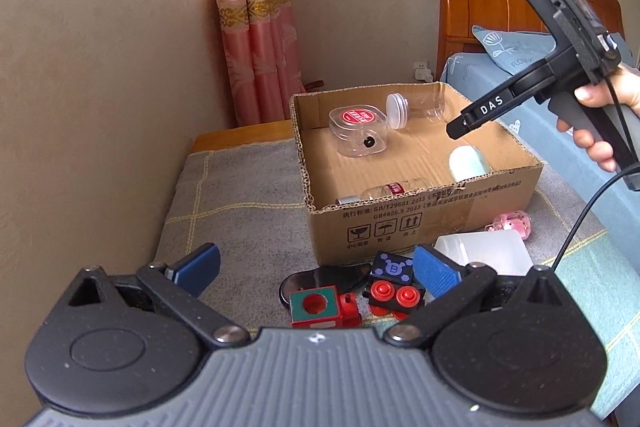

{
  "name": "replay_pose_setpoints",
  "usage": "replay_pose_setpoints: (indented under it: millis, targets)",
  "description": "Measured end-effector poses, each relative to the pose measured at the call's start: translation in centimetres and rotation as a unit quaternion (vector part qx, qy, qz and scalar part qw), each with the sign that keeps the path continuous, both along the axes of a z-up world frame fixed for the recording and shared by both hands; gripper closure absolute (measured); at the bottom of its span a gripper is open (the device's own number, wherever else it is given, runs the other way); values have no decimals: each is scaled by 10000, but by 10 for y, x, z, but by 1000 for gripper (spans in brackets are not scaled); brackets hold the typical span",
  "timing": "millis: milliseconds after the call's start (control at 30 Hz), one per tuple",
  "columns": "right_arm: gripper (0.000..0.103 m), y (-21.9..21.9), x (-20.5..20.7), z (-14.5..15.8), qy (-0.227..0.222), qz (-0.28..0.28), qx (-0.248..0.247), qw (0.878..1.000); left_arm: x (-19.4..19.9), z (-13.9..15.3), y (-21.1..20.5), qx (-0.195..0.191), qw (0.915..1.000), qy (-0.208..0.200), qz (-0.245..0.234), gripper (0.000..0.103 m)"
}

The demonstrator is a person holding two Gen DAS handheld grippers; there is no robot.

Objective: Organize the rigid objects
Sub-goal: 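Lower both held items into the box and open both tools, then move the left tool toward the red toy train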

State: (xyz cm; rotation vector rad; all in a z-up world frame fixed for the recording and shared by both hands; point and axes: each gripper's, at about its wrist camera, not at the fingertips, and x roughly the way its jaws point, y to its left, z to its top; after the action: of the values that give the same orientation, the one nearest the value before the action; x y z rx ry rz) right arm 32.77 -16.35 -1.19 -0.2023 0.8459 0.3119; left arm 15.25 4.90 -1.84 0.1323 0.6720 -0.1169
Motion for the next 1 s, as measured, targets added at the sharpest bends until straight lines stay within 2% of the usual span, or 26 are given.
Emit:
replay_pose_setpoints:
  millis: [67,100,300,567,767,1000]
  targets:
    - [1,0,-6,5,-160,-15,10,9999,-1,-1,2,0,10000,15,24,1]
    - [0,-1,-10,9,-229,-31,44,9997,-1,-1,2,-3,10000,17,38,1]
    - [0,-2,-28,19,-233,-192,69,9995,-6,-2,2,27,10000,39,69,1]
    - [0,1,-77,16,-183,-340,86,9992,-14,-7,7,73,9999,104,115,1]
    - [0,7,-127,-1,-232,-411,259,9985,-20,-18,15,80,9995,232,192,1]
    - [0,33,-180,-31,-422,-1,203,9989,-25,-31,24,19,9993,329,193,1]
